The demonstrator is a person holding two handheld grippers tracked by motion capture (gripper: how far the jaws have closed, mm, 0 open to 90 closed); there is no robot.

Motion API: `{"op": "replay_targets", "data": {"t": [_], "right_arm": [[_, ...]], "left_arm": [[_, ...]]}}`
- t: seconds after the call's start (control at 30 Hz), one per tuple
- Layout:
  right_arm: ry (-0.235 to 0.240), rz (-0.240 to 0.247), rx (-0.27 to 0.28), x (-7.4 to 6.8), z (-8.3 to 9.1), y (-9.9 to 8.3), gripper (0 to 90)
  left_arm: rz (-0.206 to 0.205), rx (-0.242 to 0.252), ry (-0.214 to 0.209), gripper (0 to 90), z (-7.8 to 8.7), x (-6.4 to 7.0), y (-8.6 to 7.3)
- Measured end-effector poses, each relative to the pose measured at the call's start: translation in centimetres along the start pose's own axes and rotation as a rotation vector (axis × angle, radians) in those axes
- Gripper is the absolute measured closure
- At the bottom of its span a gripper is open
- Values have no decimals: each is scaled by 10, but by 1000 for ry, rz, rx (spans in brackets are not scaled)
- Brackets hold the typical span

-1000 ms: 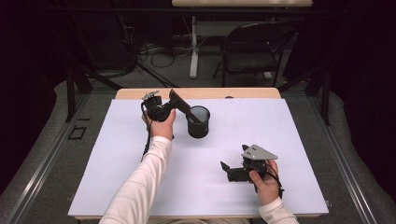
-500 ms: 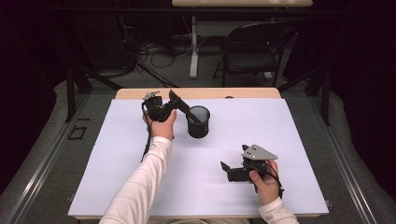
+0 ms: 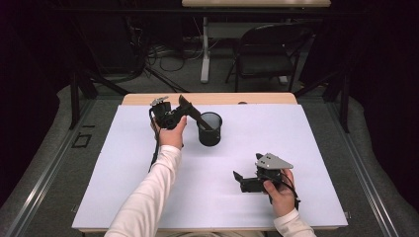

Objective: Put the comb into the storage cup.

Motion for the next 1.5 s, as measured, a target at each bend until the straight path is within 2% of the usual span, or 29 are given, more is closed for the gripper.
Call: {"op": "replay_targets", "data": {"t": [0.4, 0.47, 0.7, 1.1, 1.33, 1.5], "right_arm": [[1, -1, -1, 0, 0, 0, 0], [0, -1, 0, 0, 0, 0, 0], [0, 3, -2, 0, 0, 0, 0], [3, 1, -4, 0, 0, -1, 0], [3, 2, -6, 0, -1, -1, 0], [4, 6, -8, 0, -1, -1, 1]], "left_arm": [[-2, 6, 5, 505, 2, -2, 1], [4, 19, 3, 486, 3, -2, 2], [-9, 10, 12, 444, 4, -4, 1], [-45, -19, 15, 435, 4, -4, -2], [-73, -17, 12, 429, 6, -2, -2], [-66, -52, 11, 428, 5, -3, -4]]}}
Point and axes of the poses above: each handheld gripper's, and its own axes: z roughly backward along the jaws, y roughly out of its top, x roughly to its right, the point moved 5 cm from there along -z, roughly forward along the jaws, and after that the axes turned 11 degrees about -y, right-handed, at the moved point
